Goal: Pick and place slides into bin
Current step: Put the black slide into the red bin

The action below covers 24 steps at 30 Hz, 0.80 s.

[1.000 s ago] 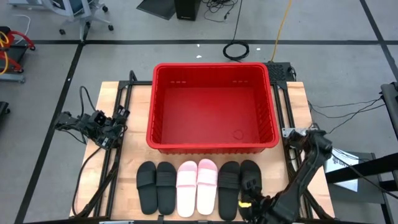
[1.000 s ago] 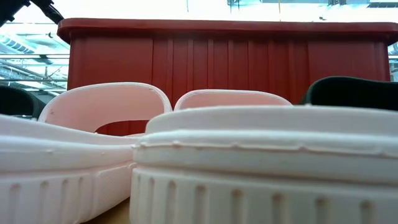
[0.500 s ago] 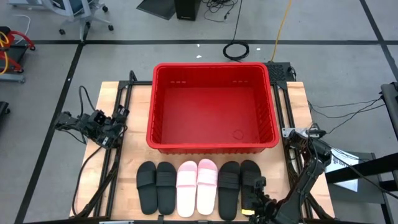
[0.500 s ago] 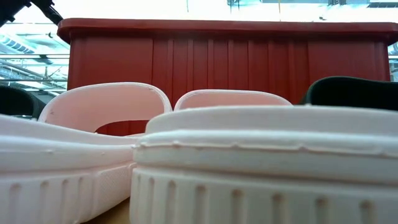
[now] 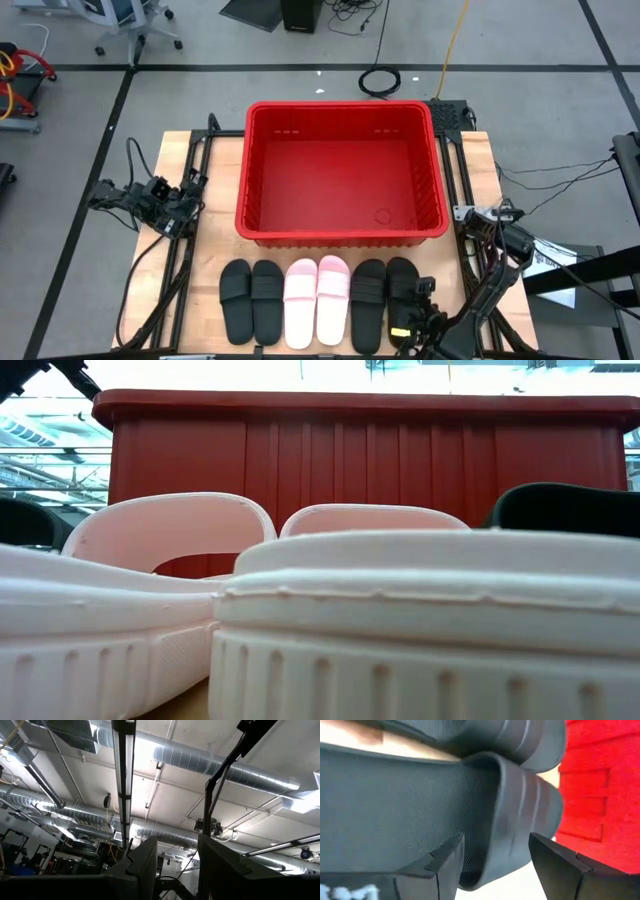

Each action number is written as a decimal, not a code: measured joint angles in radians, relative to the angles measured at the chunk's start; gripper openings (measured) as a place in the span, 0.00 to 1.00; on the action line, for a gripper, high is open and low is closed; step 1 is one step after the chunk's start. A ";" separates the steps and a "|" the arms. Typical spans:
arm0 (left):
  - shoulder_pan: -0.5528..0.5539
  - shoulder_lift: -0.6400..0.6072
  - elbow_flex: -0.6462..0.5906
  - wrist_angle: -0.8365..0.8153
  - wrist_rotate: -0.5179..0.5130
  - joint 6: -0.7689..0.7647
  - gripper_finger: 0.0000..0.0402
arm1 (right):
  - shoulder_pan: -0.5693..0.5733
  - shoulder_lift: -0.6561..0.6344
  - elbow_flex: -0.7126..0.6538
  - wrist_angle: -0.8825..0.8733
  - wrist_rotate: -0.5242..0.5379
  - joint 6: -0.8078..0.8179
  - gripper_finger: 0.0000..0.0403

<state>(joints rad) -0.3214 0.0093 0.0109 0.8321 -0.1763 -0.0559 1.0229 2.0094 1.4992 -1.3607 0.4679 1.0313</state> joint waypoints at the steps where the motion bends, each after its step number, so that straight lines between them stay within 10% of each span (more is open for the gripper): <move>1: 0.000 0.000 0.000 0.000 0.000 0.000 0.37 | -0.001 0.000 -0.018 0.004 0.001 0.010 0.53; 24: 0.000 0.000 0.000 -0.006 -0.008 0.008 0.37 | -0.078 0.000 -0.166 0.026 0.082 0.085 0.37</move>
<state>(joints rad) -0.3214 0.0090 0.0109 0.8257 -0.1841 -0.0479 0.9453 2.0090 1.3331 -1.3350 0.5501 1.1160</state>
